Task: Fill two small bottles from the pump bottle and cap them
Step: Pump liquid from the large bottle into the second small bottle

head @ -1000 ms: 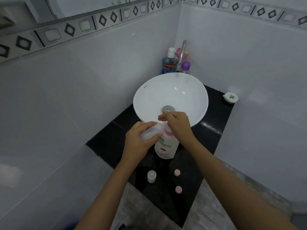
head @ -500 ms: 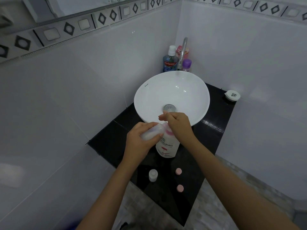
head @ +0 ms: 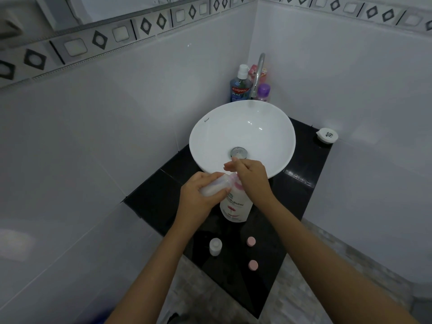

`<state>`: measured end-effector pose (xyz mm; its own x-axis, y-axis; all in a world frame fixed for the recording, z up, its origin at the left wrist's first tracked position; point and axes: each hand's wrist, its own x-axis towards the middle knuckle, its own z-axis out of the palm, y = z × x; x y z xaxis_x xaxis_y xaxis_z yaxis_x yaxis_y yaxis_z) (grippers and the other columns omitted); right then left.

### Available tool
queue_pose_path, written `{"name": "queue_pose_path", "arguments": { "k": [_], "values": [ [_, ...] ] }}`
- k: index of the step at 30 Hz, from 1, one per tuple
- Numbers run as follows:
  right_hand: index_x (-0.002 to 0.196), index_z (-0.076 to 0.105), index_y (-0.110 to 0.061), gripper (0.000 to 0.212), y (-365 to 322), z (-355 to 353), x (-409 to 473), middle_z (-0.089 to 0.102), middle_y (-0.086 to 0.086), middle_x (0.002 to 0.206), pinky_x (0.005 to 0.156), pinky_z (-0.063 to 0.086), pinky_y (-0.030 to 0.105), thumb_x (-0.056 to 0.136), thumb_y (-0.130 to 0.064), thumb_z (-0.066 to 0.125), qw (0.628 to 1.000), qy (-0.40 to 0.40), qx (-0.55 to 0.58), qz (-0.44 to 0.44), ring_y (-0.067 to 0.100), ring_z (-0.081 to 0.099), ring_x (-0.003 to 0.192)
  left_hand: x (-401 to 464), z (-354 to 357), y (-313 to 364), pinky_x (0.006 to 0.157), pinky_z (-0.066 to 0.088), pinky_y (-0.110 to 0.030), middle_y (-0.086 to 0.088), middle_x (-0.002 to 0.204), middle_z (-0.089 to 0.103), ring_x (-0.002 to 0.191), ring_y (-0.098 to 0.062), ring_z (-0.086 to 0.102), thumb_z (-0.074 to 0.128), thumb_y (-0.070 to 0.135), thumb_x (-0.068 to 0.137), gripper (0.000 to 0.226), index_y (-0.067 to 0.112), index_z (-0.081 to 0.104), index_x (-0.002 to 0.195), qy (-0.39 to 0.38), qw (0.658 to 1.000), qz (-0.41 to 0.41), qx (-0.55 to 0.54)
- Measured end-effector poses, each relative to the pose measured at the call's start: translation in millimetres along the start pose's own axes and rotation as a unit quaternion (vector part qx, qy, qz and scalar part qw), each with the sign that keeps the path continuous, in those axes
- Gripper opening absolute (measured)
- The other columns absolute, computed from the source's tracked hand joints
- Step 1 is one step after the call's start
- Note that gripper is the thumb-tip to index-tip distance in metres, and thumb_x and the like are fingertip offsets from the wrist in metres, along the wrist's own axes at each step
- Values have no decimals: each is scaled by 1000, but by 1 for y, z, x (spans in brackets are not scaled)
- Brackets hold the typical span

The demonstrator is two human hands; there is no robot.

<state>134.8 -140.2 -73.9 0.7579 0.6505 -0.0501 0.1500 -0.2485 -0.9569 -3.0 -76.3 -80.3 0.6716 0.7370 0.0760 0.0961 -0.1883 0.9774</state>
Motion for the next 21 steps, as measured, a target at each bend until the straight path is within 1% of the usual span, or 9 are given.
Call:
{"name": "queue_pose_path", "arguments": {
  "k": [4, 7, 9, 10, 11, 13, 14, 17, 21],
  "values": [
    [95, 75, -3, 36, -8, -2, 2, 75, 9, 93, 75, 50, 21, 98, -24, 46, 1000, 12, -6, -16, 15, 68, 88, 1, -4, 4, 79, 53, -16, 4, 102, 65, 97, -5, 62, 78, 23, 75, 39, 21, 69, 112, -5, 1000, 15, 10],
    [94, 75, -5, 37, -4, 0, 1, 74, 4, 93, 67, 49, 19, 99, -22, 42, 999, 13, 35, 2, 9, 64, 82, 1, -2, 2, 79, 53, -18, 2, 101, 65, 97, -7, 63, 78, 22, 74, 38, 20, 70, 111, -3, 1000, 7, -9],
    [95, 75, -6, 38, 0, 1, 0, 71, -1, 89, 61, 48, 12, 100, -21, 41, 999, 11, 34, 3, 3, 61, 79, 1, 1, -1, 79, 53, -18, 1, 101, 66, 98, -9, 64, 79, 23, 73, 41, 16, 71, 112, -1, 1000, -2, -5],
    [95, 76, -6, 38, 3, 2, 0, 70, -3, 88, 61, 46, 11, 100, -21, 41, 1000, 9, 29, -1, 0, 61, 78, 2, 2, -3, 79, 53, -17, 2, 101, 66, 98, -9, 64, 79, 24, 73, 42, 15, 71, 112, -2, 1000, -5, 2],
    [95, 76, -7, 38, 6, 3, -1, 71, -4, 87, 63, 45, 13, 100, -22, 42, 1000, 7, 24, -3, -2, 61, 77, 2, 2, -4, 78, 53, -17, 3, 101, 66, 98, -9, 64, 79, 26, 72, 42, 15, 70, 112, -2, 1000, -7, 9],
    [96, 76, -7, 38, 9, 4, -1, 72, -3, 90, 67, 45, 19, 99, -24, 42, 1000, 6, 19, -1, 1, 62, 79, 2, 1, -6, 80, 54, -20, 4, 102, 67, 99, -8, 64, 79, 29, 72, 43, 16, 70, 113, -5, 1000, -10, 15],
    [97, 76, -6, 37, 9, 3, -2, 72, -1, 92, 66, 46, 18, 99, -24, 43, 1000, 5, 17, 0, 4, 62, 80, 1, 0, -5, 81, 54, -21, 4, 102, 66, 99, -7, 64, 79, 30, 72, 43, 17, 70, 112, -8, 1000, -8, 15],
    [97, 75, -5, 34, 0, -2, 0, 73, 1, 91, 65, 47, 8, 98, -23, 47, 1000, 3, -7, -20, 7, 64, 82, 1, -4, 0, 80, 53, -18, 6, 102, 66, 98, -4, 63, 79, 27, 73, 41, 17, 70, 112, -12, 1000, 12, 15],
    [95, 75, -4, 34, -5, -1, 2, 75, 6, 93, 74, 48, 16, 98, -22, 46, 1000, 12, 21, -13, 10, 67, 88, 4, -5, 4, 80, 53, -14, 7, 102, 65, 99, -3, 62, 80, 24, 73, 39, 18, 71, 110, -10, 1000, 20, 13]
  ]
}}
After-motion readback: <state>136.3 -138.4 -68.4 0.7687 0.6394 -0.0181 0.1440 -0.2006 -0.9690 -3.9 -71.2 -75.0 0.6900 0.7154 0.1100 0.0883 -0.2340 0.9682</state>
